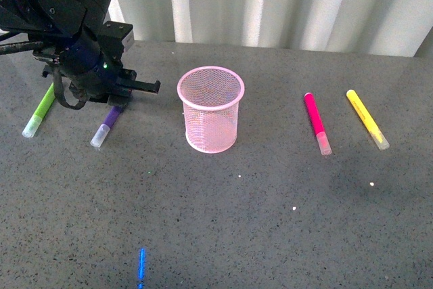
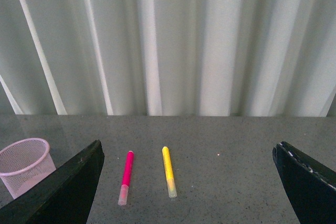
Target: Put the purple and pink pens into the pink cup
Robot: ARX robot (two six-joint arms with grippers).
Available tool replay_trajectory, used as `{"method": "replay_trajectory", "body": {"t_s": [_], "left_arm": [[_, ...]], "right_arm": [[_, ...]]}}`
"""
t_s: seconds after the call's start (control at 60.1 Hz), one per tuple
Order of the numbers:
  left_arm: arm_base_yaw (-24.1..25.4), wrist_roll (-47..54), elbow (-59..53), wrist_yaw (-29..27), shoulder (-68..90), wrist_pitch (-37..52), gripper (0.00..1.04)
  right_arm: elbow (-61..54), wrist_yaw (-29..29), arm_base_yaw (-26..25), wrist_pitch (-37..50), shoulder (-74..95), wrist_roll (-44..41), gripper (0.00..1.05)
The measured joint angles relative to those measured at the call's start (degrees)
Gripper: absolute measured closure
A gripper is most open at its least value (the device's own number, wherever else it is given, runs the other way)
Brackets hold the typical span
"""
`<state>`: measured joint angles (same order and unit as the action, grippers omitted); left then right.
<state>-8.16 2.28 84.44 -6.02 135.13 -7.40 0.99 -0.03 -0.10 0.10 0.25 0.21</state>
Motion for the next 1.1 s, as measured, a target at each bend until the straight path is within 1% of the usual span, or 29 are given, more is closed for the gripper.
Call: {"method": "replay_trajectory", "body": {"t_s": [0.05, 0.133, 0.233, 0.3, 0.333, 0.399, 0.449, 0.483, 0.632, 0.699, 0.849, 1.098], "left_arm": [[0.2, 0.2, -1.2, -0.7, -0.7, 1.6, 0.92], [0.4, 2.9, -4.6, -2.6, -3.5, 8.0, 0.92], [0.7, 3.8, -10.6, -0.4, -12.7, 21.4, 0.92], [-0.2, 0.2, -15.7, 2.8, -20.8, 33.5, 0.92], [-1.4, -2.8, -19.0, 4.0, -24.4, 41.1, 0.92], [-4.9, -9.1, -24.8, 2.3, -27.5, 53.7, 0.92], [-7.7, -12.6, -28.6, 0.2, -27.5, 59.9, 0.92], [-9.1, -14.2, -30.4, -0.6, -27.0, 62.3, 0.92], [-15.2, -21.7, -35.3, -4.7, -24.5, 68.6, 0.92], [-17.3, -24.2, -36.1, -5.2, -24.2, 72.0, 0.92], [-19.3, -27.8, -36.5, -4.8, -23.9, 73.3, 0.92], [-20.1, -28.9, -34.4, -5.8, -18.0, 74.2, 0.92]], "right_arm": [[0.0, 0.0, 0.0, 0.0, 0.0, 0.0, 0.07], [0.0, 0.0, 0.0, 0.0, 0.0, 0.0, 0.07], [0.0, 0.0, 0.0, 0.0, 0.0, 0.0, 0.07], [0.0, 0.0, 0.0, 0.0, 0.0, 0.0, 0.07], [0.0, 0.0, 0.0, 0.0, 0.0, 0.0, 0.07], [0.0, 0.0, 0.0, 0.0, 0.0, 0.0, 0.07], [0.0, 0.0, 0.0, 0.0, 0.0, 0.0, 0.07], [0.0, 0.0, 0.0, 0.0, 0.0, 0.0, 0.07], [0.0, 0.0, 0.0, 0.0, 0.0, 0.0, 0.07], [0.0, 0.0, 0.0, 0.0, 0.0, 0.0, 0.07], [0.0, 0.0, 0.0, 0.0, 0.0, 0.0, 0.07], [0.0, 0.0, 0.0, 0.0, 0.0, 0.0, 0.07]]}}
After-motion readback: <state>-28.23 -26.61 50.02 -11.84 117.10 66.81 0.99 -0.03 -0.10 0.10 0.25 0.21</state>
